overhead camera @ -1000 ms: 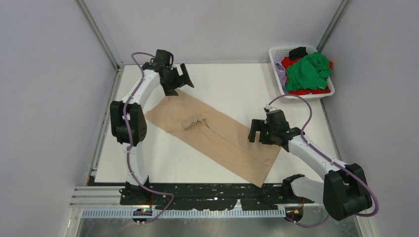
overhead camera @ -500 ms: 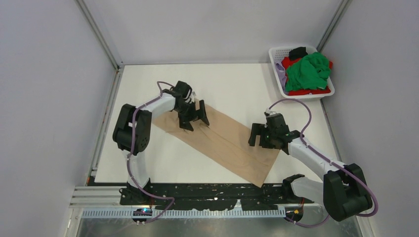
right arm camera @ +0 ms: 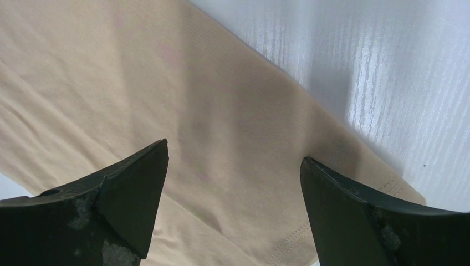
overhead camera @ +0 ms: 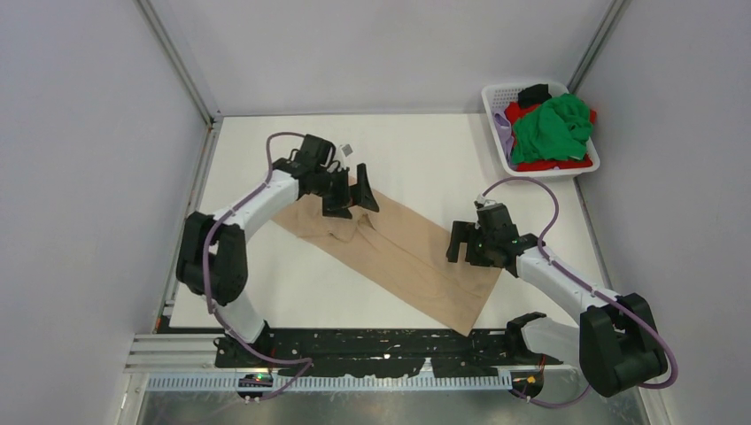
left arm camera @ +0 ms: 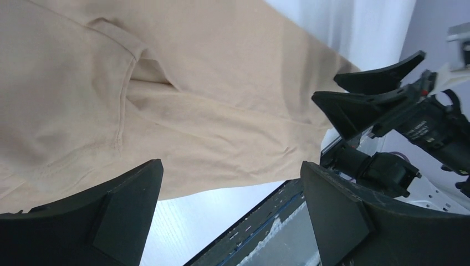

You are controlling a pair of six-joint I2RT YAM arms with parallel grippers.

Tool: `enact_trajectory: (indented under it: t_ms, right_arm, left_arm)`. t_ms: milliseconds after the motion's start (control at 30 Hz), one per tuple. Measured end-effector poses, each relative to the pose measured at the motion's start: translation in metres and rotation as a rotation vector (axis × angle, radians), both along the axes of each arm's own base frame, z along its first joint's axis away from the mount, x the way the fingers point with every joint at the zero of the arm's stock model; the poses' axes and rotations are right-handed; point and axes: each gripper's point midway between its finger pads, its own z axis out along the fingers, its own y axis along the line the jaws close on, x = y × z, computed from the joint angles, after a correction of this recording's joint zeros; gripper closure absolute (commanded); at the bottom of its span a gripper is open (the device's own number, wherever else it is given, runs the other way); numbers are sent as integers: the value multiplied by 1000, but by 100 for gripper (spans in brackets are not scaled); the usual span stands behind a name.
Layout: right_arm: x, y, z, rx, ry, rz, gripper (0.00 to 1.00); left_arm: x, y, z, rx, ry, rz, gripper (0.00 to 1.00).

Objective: Fold and stack the t-shirts
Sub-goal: Rotate the tshirt 90 degrees

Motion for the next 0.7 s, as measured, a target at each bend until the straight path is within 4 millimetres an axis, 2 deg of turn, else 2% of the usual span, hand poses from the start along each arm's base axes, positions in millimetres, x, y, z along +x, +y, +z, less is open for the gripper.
enact_trajectory:
  t_ms: [100,200,300,400,500,533,600,700]
  right_arm:
    - [0,0,0,0,0,0,5]
    - [1,0,0,0,0,1,5]
    - [2,1,-2,-3,7,2,5]
    - [3,1,-5,-8,20,4,5]
    - [5,2,-7,-8,28,6,5]
    - [5,3,-7,-6,29,7,5]
    - [5,5,-7,4,29,15,4]
    - [5,11,-6,25,32,55,5]
  left_arm:
    - [3,6,32,-6,-99,29,0]
    - [8,15,40,1,-127,85,1]
    - [17,26,19,22,-59,171,0]
    - [34,35,-22,35,57,264,0]
    - [46,42,-72,50,201,369,0]
    - [49,41,-71,24,246,392,0]
    - [68,44,-69,13,256,461,0]
    - [93,39,-69,8,275,512,0]
